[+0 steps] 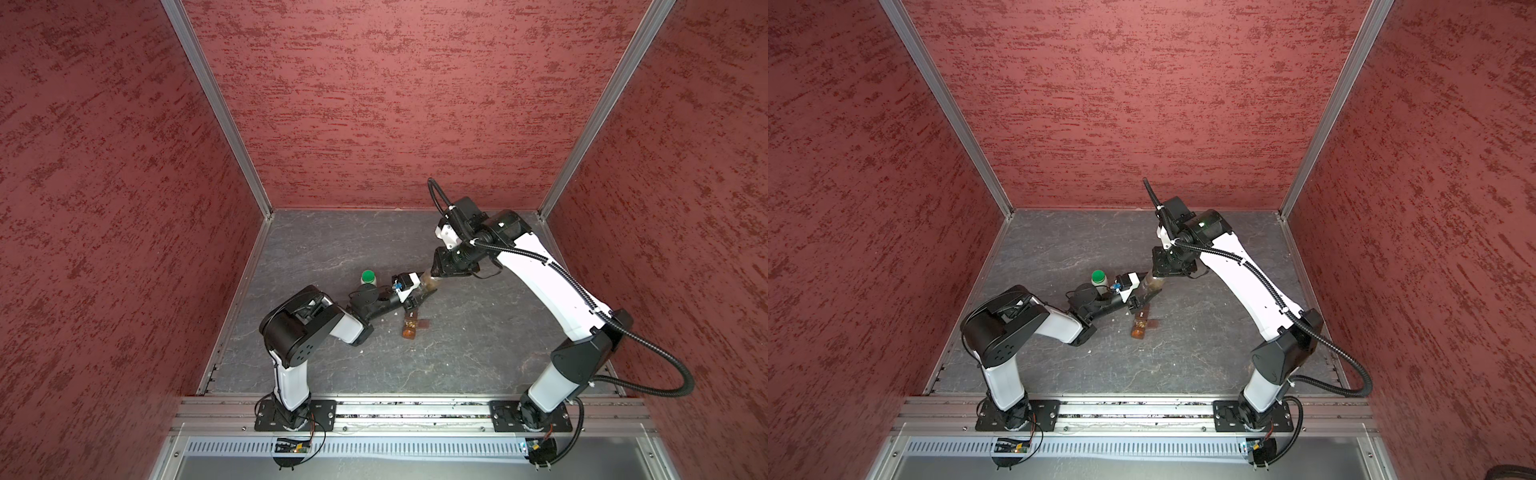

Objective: Sort the pills into containers
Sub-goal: 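Set the capped bottle on the table with the left gripper while right releases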

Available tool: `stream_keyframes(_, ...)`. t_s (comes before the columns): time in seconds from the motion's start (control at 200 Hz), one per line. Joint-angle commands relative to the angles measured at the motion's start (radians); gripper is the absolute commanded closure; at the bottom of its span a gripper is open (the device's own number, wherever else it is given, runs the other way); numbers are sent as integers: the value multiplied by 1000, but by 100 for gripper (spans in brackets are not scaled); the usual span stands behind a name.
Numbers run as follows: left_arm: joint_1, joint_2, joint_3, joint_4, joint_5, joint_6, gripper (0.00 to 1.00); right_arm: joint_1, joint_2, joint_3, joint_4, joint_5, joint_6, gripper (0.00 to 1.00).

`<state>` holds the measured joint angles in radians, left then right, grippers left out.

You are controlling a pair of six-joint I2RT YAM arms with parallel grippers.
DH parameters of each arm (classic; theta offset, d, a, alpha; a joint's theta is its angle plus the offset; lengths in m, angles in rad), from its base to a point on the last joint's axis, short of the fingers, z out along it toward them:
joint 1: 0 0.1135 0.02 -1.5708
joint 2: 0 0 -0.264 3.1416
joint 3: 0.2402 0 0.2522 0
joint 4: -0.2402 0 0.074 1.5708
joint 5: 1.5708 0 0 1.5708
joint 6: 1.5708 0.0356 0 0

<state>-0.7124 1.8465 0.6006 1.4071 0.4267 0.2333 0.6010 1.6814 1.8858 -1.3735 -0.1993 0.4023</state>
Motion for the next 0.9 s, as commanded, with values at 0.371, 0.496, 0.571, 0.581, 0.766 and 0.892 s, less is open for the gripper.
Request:
stream_keyframes(0.371,-16,-32,-37,6,-62,24,3,-10,4,40,-40,120,8,70)
stream_keyframes(0.496,-15,-60,-67,6,-80,29,0,-27,26,54,-50,167,9,70)
stream_keyframes(0.571,-15,-82,-90,4,-91,32,0,-35,44,53,-44,188,9,69)
stream_keyframes(0.581,-16,-86,-94,4,-92,34,0,-34,47,53,-43,190,9,69)
stream_keyframes(0.766,-16,-164,-164,-5,-134,42,0,-50,99,25,10,239,9,69)
stream_keyframes(0.892,-19,-229,-205,-26,-199,37,0,-63,138,6,51,275,13,69)
